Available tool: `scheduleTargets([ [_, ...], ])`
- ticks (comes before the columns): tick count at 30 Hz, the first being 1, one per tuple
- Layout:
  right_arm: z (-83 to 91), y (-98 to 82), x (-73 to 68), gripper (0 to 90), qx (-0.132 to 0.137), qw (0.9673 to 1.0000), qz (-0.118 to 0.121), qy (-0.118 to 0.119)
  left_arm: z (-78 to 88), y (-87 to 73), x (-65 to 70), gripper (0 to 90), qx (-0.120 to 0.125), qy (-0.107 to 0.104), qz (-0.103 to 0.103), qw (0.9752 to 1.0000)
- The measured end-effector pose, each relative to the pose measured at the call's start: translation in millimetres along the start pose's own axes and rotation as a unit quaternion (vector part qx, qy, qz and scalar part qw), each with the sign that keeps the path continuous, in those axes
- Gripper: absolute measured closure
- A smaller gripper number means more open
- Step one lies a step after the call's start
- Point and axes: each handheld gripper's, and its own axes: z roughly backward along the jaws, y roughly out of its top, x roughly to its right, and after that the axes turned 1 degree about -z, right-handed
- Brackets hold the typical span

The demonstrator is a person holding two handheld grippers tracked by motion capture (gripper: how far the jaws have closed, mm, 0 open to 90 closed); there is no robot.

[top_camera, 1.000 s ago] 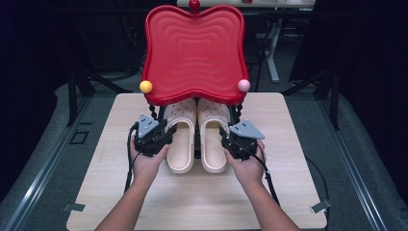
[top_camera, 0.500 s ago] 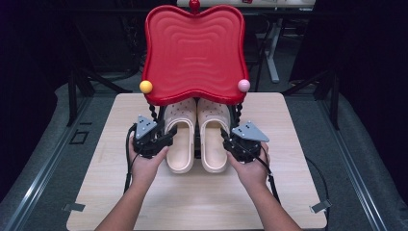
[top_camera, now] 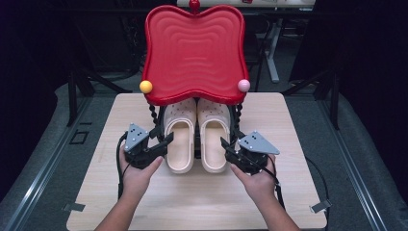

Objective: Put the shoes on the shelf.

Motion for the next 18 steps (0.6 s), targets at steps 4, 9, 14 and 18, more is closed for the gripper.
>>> scheduleTargets([
  [4, 5.3, -4.7, -0.9, 44.6, -0.002, 1.0000, -0.001, 0.007, 4.5, -6.2, 1.9, 48.4, -0.007, -0.009, 0.006, 0.9999],
  [9, 11.9, -14.2, 0.3, 45.9, -0.012, 0.9999, 0.003, 0.009, 10.7, -15.7, 3.1, 49.4, -0.016, -0.008, 0.003, 0.9998],
  [14, 21.8, -22.7, -1.8, 54.2, -0.016, 0.9998, 0.014, 0.005, 17.2, -24.5, 7.1, 53.0, -0.032, -0.009, -0.007, 0.9994],
  [18, 32.7, -27.2, -7.0, 60.9, -0.020, 0.9996, 0.016, 0.013, 26.7, -27.6, 12.5, 54.7, -0.031, -0.007, -0.012, 0.9994],
])
